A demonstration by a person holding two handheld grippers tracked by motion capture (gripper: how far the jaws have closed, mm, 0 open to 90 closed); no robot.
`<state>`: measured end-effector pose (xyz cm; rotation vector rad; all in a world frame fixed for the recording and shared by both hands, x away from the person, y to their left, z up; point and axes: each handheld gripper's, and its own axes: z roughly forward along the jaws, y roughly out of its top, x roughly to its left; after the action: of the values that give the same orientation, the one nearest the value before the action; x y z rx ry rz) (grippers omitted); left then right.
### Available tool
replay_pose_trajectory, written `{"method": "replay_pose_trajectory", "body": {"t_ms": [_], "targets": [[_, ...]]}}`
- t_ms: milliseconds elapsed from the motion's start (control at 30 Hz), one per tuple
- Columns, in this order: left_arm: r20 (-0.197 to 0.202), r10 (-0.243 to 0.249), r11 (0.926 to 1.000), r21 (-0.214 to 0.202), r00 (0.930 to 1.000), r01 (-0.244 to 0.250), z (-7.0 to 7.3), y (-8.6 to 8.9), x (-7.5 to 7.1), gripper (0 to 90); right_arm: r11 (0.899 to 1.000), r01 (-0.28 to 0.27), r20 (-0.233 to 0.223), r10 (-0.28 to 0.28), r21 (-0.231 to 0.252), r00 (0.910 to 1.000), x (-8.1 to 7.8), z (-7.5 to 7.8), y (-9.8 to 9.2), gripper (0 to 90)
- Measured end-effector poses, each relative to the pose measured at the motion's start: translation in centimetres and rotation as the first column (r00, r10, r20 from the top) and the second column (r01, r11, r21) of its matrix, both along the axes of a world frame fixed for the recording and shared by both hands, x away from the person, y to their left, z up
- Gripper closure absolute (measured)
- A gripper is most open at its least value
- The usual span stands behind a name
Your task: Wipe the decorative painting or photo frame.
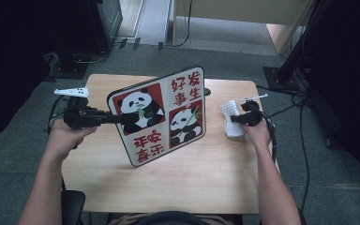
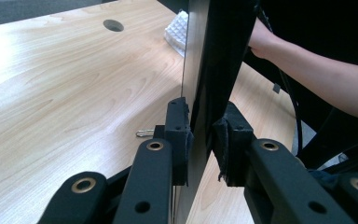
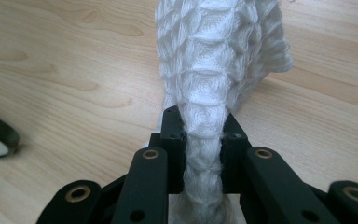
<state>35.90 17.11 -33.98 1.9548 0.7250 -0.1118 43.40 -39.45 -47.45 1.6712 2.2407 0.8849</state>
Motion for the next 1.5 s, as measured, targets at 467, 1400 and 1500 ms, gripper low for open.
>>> {"method": "replay_pose_trajectory", "body": {"t_ms": [467, 1400, 1500], "targets": [[-0.005, -0.002, 1.0, 0.003, 1.0, 0.002, -0.2, -0.1, 0.1, 76.3, 1.0, 0.026, 0.026, -0.026, 0.0, 0.9993, 0.2, -2.1, 0.2, 73.3], [0.029, 0.032, 0.9992, 0.024, 0.9991, -0.033, -0.1, -0.1, -0.1, 58.9, 0.995, 0.083, 0.085, -0.087, 0.047, 0.9926, -0.1, 0.4, -0.4, 36.1], [0.033, 0.05, 0.9982, 0.031, 0.9982, -0.051, -0.1, 0.0, 0.0, 55.8, 0.997, 0.067, 0.103, -0.072, 0.045, 0.9921, -0.3, 0.9, -0.3, 36.0]]}}
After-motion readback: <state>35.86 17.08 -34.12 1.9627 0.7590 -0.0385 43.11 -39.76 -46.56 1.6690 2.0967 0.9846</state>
